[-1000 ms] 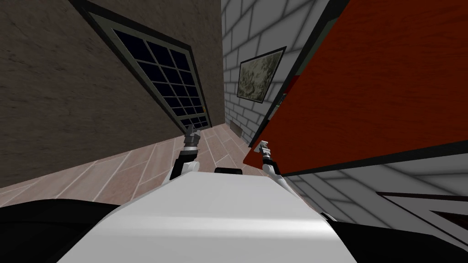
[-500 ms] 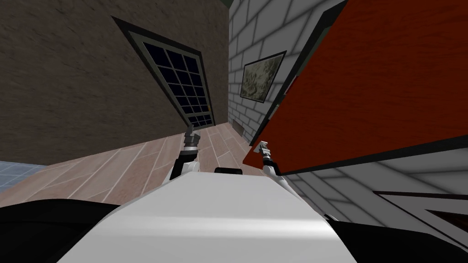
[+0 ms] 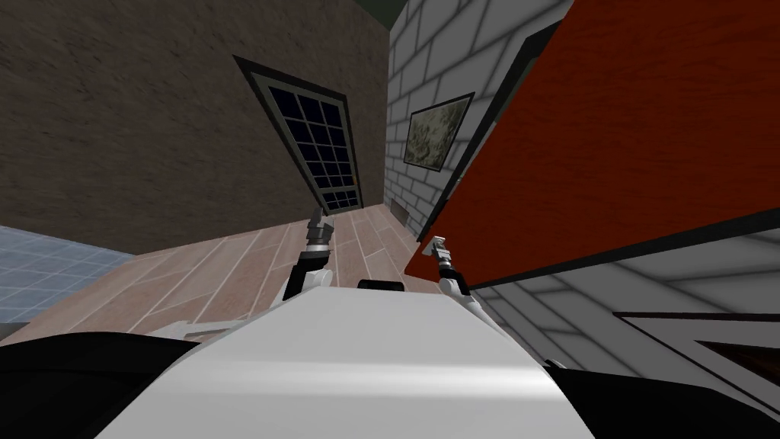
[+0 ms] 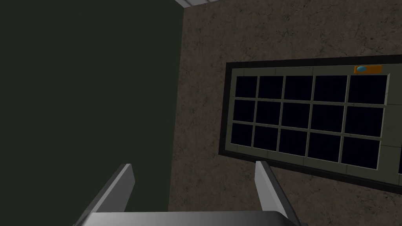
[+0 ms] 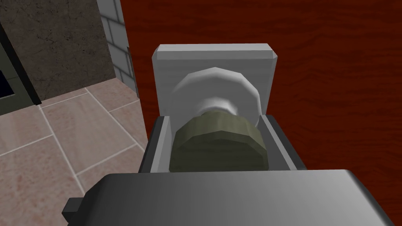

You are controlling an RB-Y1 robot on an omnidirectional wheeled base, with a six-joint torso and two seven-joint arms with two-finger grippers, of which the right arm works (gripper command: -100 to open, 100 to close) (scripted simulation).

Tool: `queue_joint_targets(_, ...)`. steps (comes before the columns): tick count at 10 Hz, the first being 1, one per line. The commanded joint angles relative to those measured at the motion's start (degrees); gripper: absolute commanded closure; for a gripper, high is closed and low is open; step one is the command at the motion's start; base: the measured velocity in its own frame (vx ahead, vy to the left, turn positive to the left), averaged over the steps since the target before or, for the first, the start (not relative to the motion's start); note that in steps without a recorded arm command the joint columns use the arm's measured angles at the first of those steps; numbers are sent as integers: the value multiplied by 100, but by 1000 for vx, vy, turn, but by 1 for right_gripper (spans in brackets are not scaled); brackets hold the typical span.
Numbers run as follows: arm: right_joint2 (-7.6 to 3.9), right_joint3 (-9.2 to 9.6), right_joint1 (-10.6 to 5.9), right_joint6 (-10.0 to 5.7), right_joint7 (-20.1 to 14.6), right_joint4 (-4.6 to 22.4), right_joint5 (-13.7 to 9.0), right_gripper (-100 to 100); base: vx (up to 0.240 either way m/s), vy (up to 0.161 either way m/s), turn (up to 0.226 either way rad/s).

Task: Pull the door open

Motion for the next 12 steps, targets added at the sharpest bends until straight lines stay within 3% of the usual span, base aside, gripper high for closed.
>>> queue_joint_targets(1,-57,49,19,-39,-62,-18,26,100,-118,-37,142)
queue_joint_targets(11,-464,398,153,-318,-505,-145,208,100,-196,-56,125)
queue_joint_targets(12,-445,371,139,-290,-473,-138,195,100,-90,-8,13)
